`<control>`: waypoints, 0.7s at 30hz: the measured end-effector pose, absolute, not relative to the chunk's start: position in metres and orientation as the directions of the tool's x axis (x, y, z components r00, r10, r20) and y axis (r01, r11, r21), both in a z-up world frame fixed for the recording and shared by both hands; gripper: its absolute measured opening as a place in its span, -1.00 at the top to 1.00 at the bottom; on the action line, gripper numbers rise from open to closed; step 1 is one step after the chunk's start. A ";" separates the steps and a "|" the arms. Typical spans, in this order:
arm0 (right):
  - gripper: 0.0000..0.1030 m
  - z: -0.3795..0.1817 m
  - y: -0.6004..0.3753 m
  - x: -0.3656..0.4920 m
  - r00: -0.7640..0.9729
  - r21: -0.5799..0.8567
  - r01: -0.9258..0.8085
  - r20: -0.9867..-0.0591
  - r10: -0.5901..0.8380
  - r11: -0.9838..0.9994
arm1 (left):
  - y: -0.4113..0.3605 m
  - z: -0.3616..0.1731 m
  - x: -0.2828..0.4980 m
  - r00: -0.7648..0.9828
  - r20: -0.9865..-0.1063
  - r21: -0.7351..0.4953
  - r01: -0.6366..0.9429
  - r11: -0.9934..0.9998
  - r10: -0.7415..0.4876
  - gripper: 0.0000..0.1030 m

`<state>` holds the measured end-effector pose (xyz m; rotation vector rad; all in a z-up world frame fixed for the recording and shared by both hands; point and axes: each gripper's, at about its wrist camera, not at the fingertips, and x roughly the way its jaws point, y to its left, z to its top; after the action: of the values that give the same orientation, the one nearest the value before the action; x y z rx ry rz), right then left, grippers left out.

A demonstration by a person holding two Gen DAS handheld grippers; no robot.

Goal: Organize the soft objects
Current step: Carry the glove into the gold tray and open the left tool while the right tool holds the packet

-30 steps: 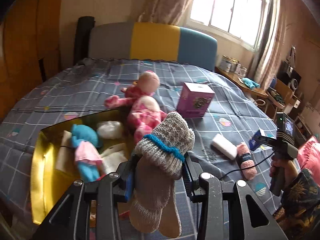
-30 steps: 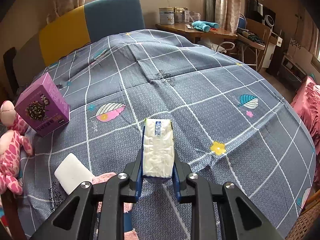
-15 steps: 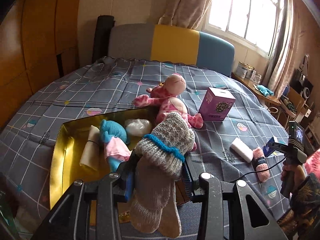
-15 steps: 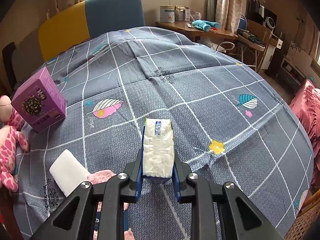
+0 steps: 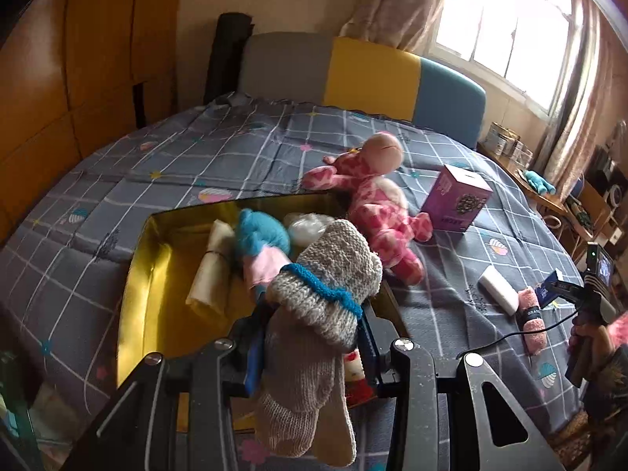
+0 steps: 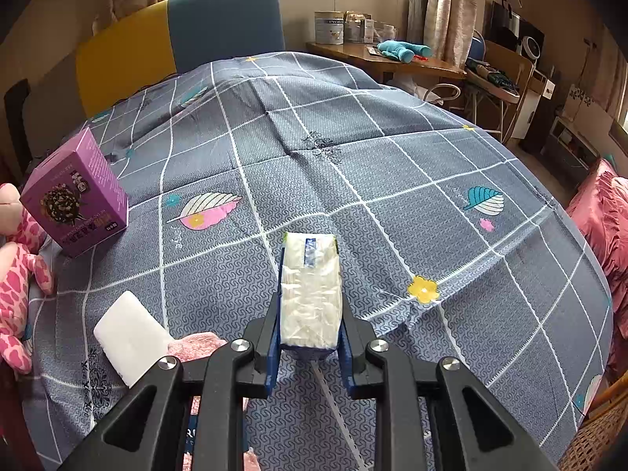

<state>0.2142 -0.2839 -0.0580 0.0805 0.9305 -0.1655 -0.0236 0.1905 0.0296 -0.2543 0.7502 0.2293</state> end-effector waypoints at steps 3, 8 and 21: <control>0.55 -0.057 -0.284 0.213 0.588 -0.002 0.176 -0.802 -0.107 0.984 | 0.225 0.027 -0.036 0.697 -0.705 -0.180 -0.357 0.917 0.133 0.22; 0.55 -0.054 -0.282 0.212 0.596 -0.006 0.167 -0.796 -0.106 0.986 | 0.288 0.022 -0.039 0.669 -0.724 -0.211 -0.450 0.868 0.171 0.22; 0.55 -0.054 -0.279 0.212 0.600 -0.012 0.152 -0.793 -0.102 0.988 | 0.348 -0.027 0.041 0.563 -0.806 -0.171 -0.513 0.841 0.180 0.21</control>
<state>0.2116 -0.2785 -0.0536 0.0591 0.9155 -0.1474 0.0415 0.3478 -0.0269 -0.4139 0.8849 0.4215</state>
